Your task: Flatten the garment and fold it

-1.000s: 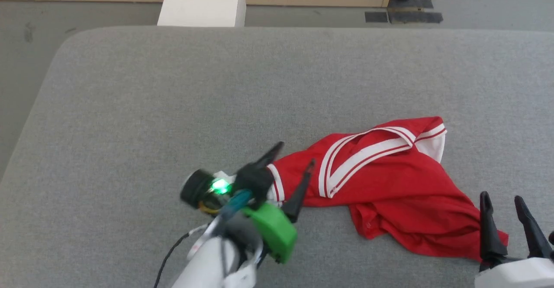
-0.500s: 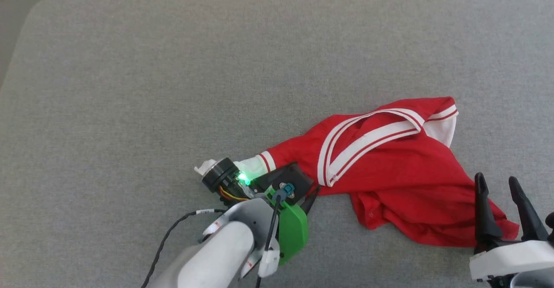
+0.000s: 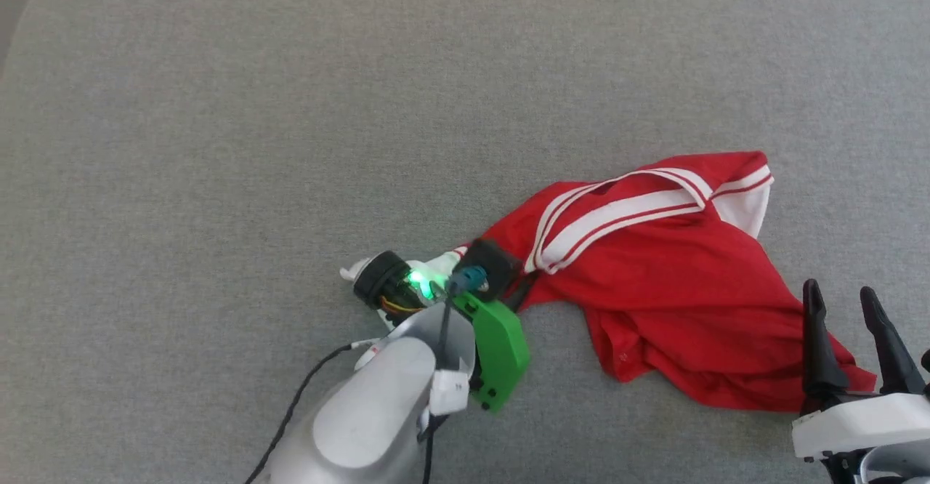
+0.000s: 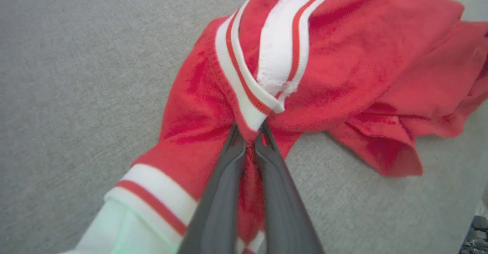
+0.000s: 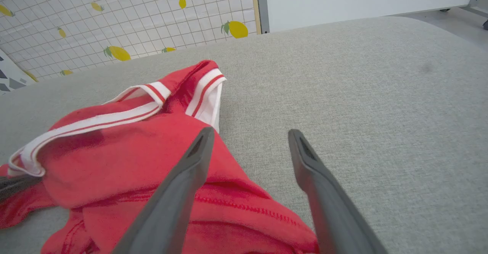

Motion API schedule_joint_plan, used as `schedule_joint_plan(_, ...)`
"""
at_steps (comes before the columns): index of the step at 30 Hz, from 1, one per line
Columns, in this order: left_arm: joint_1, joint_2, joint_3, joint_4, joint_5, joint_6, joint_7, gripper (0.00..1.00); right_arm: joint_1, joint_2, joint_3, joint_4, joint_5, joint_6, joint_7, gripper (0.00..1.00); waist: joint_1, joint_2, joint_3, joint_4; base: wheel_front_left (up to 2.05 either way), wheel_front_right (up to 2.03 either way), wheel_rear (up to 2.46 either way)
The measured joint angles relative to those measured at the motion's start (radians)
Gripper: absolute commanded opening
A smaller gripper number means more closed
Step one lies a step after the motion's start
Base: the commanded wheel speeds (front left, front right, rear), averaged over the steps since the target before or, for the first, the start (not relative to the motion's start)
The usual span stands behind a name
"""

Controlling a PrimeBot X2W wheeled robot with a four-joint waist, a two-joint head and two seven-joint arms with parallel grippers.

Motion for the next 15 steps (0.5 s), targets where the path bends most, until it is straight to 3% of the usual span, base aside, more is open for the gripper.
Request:
schedule_joint_plan(5,-0.008,-0.007,0.024,-0.122,-0.147,0.000,0.039,0.00,0.000,0.000,0.001,0.002,0.000,0.000,0.008,1.00,0.0000,0.0000,-0.026,0.014,0.00,0.00,0.00)
schedule_joint_plan(10,-0.026,-0.001,0.146,-0.259,-0.323,0.003,0.102,0.00,0.001,0.000,0.003,-0.002,0.004,0.000,0.012,1.00,0.0000,0.0000,-0.035,0.025,0.00,0.00,0.00)
schedule_joint_plan(13,-0.037,0.004,0.261,-0.253,-0.441,0.043,0.140,0.00,0.001,0.000,0.006,-0.007,0.006,0.000,0.017,1.00,0.0000,0.0000,-0.020,0.025,0.00,0.00,0.00)
schedule_joint_plan(15,-0.063,0.047,0.283,-0.207,-0.430,0.067,0.158,0.00,-0.001,0.000,0.009,-0.008,0.006,0.000,0.018,1.00,0.0000,0.0000,-0.005,0.022,0.00,0.00,0.00)
